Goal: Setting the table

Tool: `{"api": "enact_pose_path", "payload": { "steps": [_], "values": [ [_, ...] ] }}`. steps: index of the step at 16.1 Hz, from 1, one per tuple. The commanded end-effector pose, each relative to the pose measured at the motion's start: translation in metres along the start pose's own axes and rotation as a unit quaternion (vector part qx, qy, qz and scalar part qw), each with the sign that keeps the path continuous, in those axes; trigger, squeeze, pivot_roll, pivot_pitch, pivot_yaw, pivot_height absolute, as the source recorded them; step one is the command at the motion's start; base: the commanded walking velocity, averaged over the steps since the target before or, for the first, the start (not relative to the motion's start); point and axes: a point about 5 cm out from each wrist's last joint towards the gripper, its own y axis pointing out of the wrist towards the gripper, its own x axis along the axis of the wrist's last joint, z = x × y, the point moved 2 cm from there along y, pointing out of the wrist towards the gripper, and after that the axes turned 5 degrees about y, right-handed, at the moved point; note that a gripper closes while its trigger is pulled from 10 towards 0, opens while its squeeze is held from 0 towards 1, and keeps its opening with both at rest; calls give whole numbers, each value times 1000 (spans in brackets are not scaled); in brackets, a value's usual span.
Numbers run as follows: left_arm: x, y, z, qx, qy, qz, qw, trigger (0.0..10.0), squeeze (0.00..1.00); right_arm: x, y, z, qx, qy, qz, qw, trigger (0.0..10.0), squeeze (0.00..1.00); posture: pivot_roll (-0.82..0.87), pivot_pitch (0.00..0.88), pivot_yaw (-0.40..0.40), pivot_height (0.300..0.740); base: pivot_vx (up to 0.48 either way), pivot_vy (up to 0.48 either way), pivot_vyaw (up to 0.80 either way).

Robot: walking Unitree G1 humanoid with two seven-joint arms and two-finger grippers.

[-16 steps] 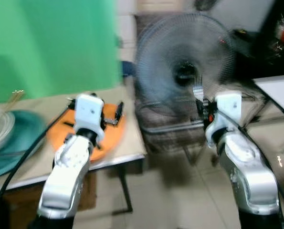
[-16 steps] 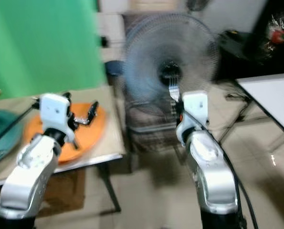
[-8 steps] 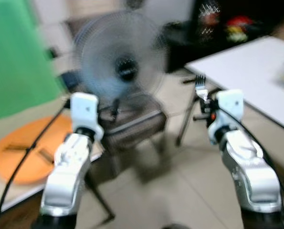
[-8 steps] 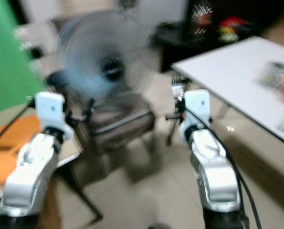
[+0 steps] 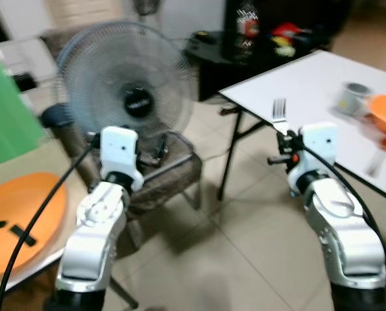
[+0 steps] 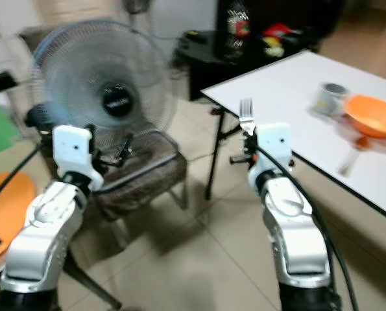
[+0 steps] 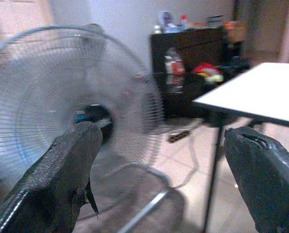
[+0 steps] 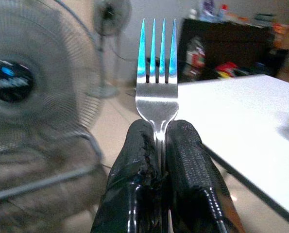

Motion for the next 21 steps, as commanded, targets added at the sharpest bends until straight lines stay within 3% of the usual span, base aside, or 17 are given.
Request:
{"api": "enact_pose_path", "payload": {
  "steps": [1, 4, 9, 14, 21],
  "values": [
    [3, 2, 2, -1, 2, -4, 1000, 10000, 0, 5, 1, 4, 9, -2, -10, 1000, 10000, 0, 39, 0, 36, 740, 292, 0, 0],
    [4, 3, 3, -2, 2, -5, 1000, 10000, 0, 4, 1, 3, 6, 2, -9, 1000, 10000, 0, 40, 0, 38, 740, 291, 0, 0],
    [3, 5, 8, 4, 3, -6, 1000, 10000, 0, 3, 2, 3, 6, 1, -7, 1000, 10000, 0, 37, 0, 34, 740, 296, 0, -754],
    [3, 2, 8, 1, 2, -7, 1000, 10000, 0, 2, -1, 5, 7, 2, -8, 1000, 10000, 0, 42, 0, 44, 740, 296, 0, 0],
    [0, -4, 12, 5, 6, -4, 1000, 10000, 0, -6, -2, 7, 10, 9, -3, 1000, 10000, 0, 69, 0, 23, 740, 298, 0, -640]
  ]
}}
